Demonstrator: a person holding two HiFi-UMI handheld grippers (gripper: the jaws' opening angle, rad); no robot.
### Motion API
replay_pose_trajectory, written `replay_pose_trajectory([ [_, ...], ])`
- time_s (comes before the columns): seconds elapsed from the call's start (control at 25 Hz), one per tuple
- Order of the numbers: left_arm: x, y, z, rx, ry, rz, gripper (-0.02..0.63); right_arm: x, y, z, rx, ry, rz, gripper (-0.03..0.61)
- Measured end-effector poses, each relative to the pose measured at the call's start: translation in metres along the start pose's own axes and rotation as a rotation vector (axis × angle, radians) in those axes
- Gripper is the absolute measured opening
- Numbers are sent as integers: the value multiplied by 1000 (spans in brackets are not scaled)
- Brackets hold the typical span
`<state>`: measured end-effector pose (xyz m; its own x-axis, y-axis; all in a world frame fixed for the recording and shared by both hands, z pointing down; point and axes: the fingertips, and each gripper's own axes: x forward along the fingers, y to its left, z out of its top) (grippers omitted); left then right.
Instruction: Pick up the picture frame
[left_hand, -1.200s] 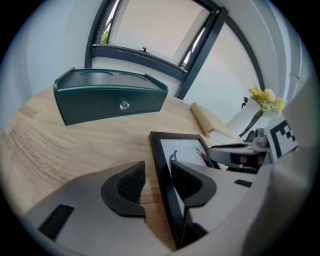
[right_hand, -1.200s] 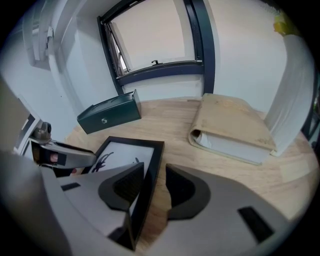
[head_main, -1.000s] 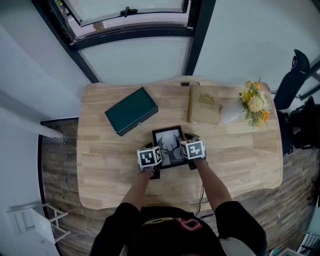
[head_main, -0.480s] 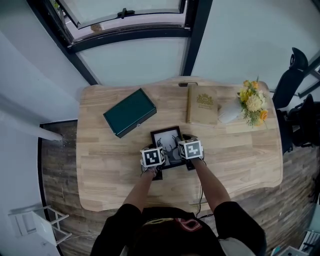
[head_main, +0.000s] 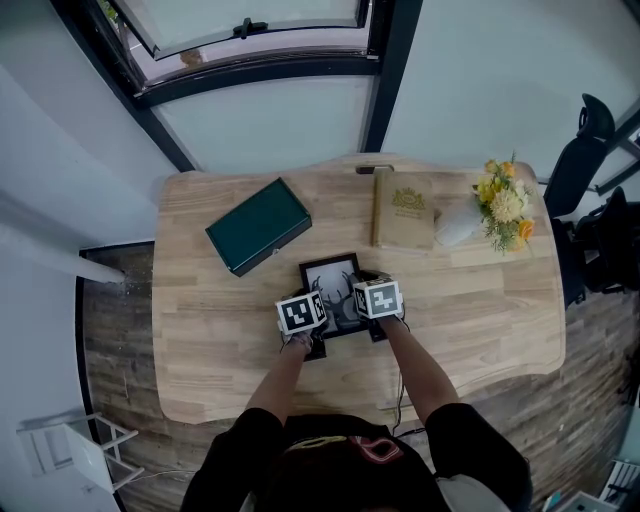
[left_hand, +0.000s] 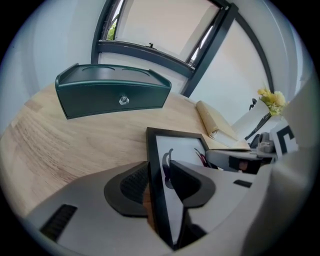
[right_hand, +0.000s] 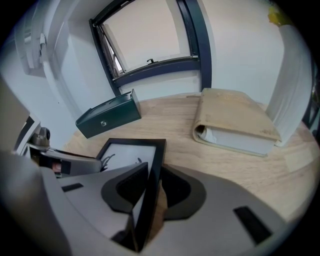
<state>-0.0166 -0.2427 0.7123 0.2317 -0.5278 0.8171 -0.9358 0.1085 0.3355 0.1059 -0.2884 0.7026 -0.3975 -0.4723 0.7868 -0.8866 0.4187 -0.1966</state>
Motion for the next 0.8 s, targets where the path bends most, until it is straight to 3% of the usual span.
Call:
replay_pose_trajectory([
  [0.4, -2, 3, 1, -52, 4, -28, 121, 0, -2, -2, 31, 6, 0, 88],
  [0.64, -4, 6, 2, -125, -10, -64, 95, -1, -2, -2, 34, 2, -5, 87],
  [0.8, -2, 8, 2, -113, -3, -73, 84, 0, -1, -1, 27, 0, -8, 87],
])
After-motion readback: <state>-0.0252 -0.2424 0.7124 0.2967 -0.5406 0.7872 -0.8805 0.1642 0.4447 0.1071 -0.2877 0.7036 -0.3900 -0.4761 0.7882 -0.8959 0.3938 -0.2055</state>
